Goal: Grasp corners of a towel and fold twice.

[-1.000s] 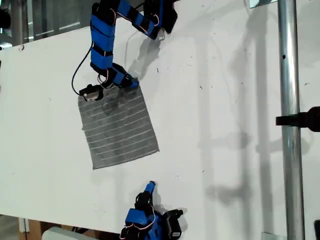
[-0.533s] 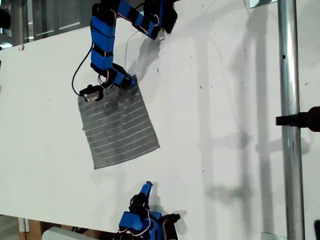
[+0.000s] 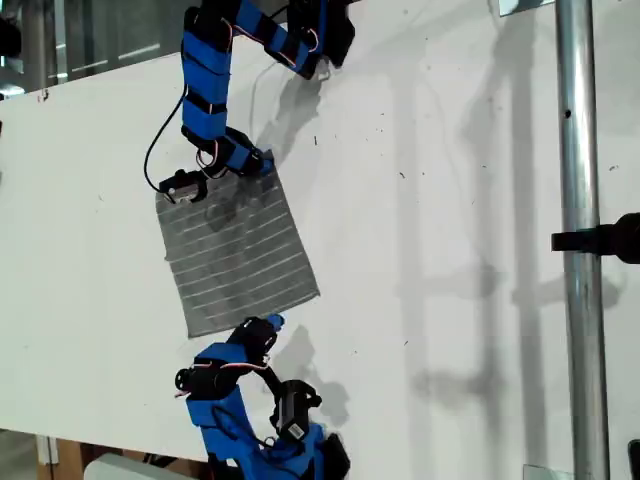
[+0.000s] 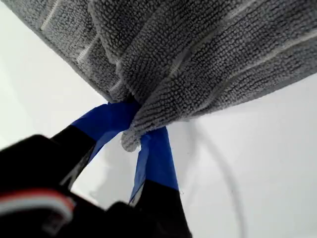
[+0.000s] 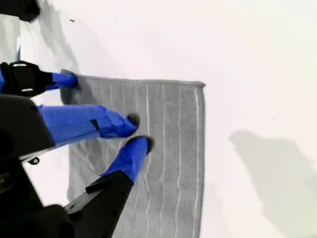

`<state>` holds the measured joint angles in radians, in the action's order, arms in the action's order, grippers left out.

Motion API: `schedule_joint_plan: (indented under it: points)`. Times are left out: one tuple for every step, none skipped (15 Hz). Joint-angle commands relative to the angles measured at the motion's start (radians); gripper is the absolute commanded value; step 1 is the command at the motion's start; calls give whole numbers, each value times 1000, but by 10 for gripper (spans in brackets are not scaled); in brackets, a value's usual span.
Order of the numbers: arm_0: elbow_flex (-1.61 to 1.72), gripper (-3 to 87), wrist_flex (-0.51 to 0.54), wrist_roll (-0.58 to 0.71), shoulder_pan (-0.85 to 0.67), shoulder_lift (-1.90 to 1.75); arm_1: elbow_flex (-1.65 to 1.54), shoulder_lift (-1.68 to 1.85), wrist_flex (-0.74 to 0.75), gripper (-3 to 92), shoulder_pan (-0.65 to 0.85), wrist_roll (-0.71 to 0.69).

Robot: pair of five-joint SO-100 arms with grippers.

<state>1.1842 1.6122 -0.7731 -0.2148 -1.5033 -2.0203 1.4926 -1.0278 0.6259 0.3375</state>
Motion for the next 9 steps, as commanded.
schedule_joint_plan:
  points:
    - [-199, 348, 49, 83, -29, 103, -6, 15, 15, -2, -12, -6]
    - [-206, 377, 43, 83, -35, 121, -11, 18, 15, -2, -12, -6]
    - [-184, 377, 21, 67, -43, 133, -12, 20, 17, -2, -12, -5]
    - [-175, 367, 3, 41, -43, 170, -12, 20, 17, -2, -12, -5]
    - [-176, 358, -9, 20, -37, 230, -12, 20, 17, -2, -14, -5]
    - [-176, 352, -25, -11, -37, 295, -12, 21, 17, -2, -14, -5]
    - [-166, 352, -61, -35, -32, 350, -14, 21, 17, -2, -15, -5]
    - [-169, 348, -87, -66, -32, 407, -14, 23, 17, -2, -17, -5]
    - [-166, 344, -114, -91, -32, 449, -15, 23, 17, -2, -17, -5]
